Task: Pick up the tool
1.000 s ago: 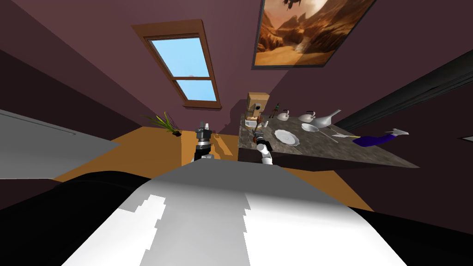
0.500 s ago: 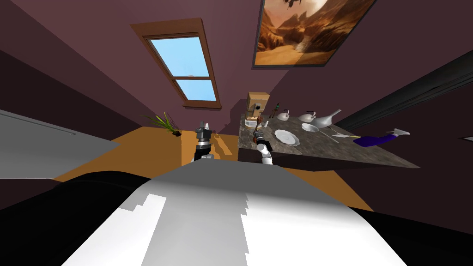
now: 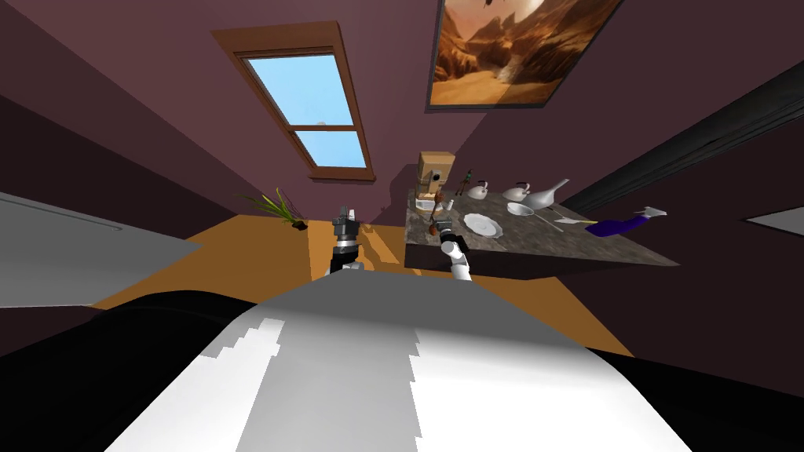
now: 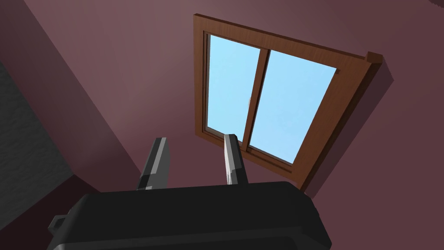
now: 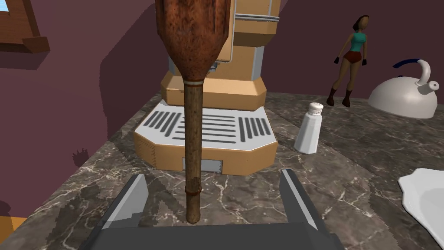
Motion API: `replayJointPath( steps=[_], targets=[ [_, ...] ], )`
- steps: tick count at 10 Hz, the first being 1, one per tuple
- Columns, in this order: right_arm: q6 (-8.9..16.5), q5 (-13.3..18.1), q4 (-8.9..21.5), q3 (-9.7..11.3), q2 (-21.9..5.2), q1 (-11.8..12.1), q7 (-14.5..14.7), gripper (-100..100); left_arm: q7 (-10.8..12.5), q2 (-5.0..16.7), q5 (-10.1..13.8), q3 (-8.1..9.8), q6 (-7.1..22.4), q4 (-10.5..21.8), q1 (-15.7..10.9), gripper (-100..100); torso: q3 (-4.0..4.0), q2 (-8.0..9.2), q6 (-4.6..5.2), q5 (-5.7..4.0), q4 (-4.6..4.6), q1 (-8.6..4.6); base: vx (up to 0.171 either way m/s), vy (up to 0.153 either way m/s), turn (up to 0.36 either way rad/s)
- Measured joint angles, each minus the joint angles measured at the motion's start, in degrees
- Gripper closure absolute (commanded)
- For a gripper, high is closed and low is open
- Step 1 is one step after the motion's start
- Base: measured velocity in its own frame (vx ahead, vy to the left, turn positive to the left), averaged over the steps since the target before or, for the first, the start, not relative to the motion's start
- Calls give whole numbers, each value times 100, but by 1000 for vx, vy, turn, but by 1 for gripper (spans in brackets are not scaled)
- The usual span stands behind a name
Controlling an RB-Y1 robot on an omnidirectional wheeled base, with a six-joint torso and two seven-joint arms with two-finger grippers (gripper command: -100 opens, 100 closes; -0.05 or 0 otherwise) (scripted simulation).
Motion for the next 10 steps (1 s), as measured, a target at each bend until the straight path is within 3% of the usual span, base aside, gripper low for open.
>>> replayJointPath(
  steps=[2, 5, 6, 10],
  targets=[
    [145, 31, -66, -55, -135, -183, -22, -100, 0, 0, 0, 0, 0, 0, 0, 0, 3, 5, 0, 0, 1, 5, -225, 23, -90],
    [465, 124, -231, -169, -114, -403, -89, -100, 0, 0, 0, 0, 0, 0, 0, 0, 4, 5, -1, 2, 2, 11, -216, 29, -98],
    [526, 131, -272, -151, -101, -419, -157, -100, 0, 0, 0, 0, 0, 0, 0, 0, 0, -2, 0, 3, 0, 16, 41, 75, -30],
    [658, 99, -300, -230, -114, -244, -213, -100, 0, 0, 0, 0, -1, 0, 5, 0, -88, -155, -3, 3, -33, 16, 186, 42, 24]
  ],
)
